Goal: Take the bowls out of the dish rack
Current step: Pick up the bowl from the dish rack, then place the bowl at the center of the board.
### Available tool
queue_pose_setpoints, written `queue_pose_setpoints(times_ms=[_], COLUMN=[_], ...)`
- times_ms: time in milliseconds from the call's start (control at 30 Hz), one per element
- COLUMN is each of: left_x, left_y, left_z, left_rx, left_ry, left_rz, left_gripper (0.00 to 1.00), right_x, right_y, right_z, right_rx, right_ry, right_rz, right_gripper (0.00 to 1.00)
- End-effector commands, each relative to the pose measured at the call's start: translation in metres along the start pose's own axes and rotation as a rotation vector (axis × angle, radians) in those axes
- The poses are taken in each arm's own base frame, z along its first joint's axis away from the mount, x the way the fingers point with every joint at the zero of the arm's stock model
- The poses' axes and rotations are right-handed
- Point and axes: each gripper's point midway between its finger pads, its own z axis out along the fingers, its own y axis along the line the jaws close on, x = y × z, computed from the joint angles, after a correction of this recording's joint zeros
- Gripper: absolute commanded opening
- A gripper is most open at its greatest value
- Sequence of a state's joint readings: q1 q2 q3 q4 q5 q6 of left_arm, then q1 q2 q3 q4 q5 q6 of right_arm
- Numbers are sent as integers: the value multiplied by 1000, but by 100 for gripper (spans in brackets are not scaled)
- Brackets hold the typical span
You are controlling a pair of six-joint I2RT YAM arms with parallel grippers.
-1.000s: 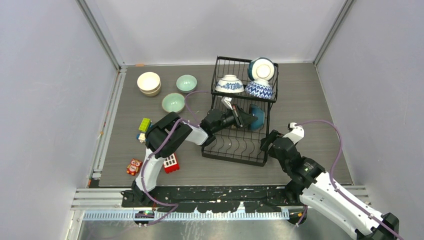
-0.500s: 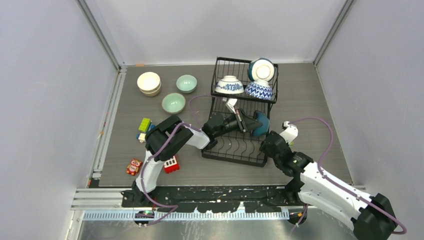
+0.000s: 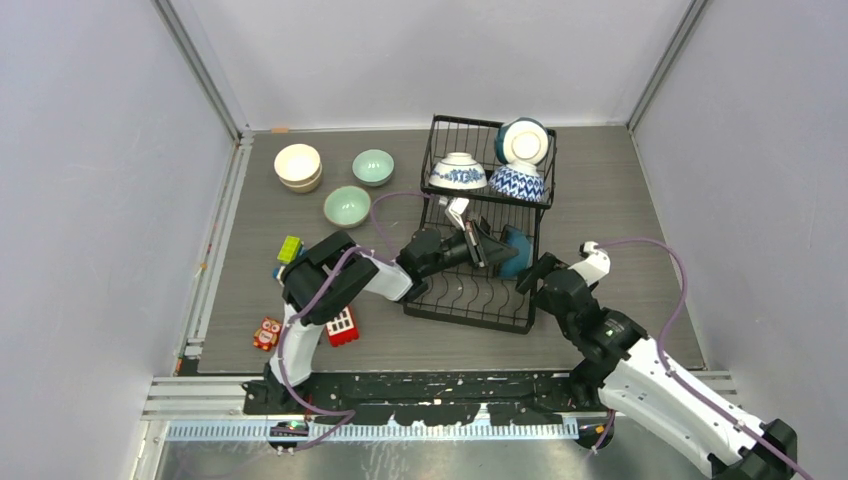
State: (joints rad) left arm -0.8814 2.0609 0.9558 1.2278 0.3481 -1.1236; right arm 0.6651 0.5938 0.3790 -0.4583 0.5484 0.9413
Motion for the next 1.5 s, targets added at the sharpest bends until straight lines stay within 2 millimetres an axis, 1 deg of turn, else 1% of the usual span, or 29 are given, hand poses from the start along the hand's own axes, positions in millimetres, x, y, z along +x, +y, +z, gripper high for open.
queue_pose_setpoints(times_ms=[0,133,267,433,600,667,767,900,1033,1133,1200,1267,1300,1333,1400,1467], left_x=[-48,-45,-42,-39,-22,-18,-15,-15,-15,-13,-8,-2,4,5,7,10], left_y=[-102,-102,-104,-110,-112,-110,-113,-124,-137,-155,-164,-169,-166,-170,-172,-169], left_z=[-7,-12,-19,-27,-35,-40,-51,-70,-89,-102,-113,-127,-137,-148,-169,-190], left_rx=[289,286,283,285,283,273,269,272,244,210,164,112,70,50,2,-51], left_ry=[-132,-121,-113,-104,-69,-62,-61,-74,-56,-5,48,104,148,167,206,251], left_rz=[144,130,125,114,109,106,121,152,203,315,409,507,541,585,658,744], left_gripper=[0,0,0,0,0,0,0,0,0,0,0,0,0,0,0,0], right_x=[-25,-37,-47,-56,-59,-61,-65,-72,-81,-89,-94,-96,-96,-97,-99,-97], right_y=[14,21,31,50,66,72,82,98,119,133,143,155,163,170,186,200], right_z=[-21,-38,-51,-64,-73,-78,-88,-104,-122,-134,-141,-148,-152,-156,-164,-170], right_rx=[-34,-77,-124,-221,-307,-337,-395,-474,-551,-598,-629,-670,-702,-729,-785,-838], right_ry=[-18,-16,-13,-11,-3,0,3,19,49,63,67,92,107,119,145,184], right_rz=[8,-2,-31,-46,-63,-77,-106,-137,-174,-196,-208,-237,-249,-261,-283,-306], right_gripper=[89,92,92,92,92,92,92,92,92,93,93,93,93,93,93,93])
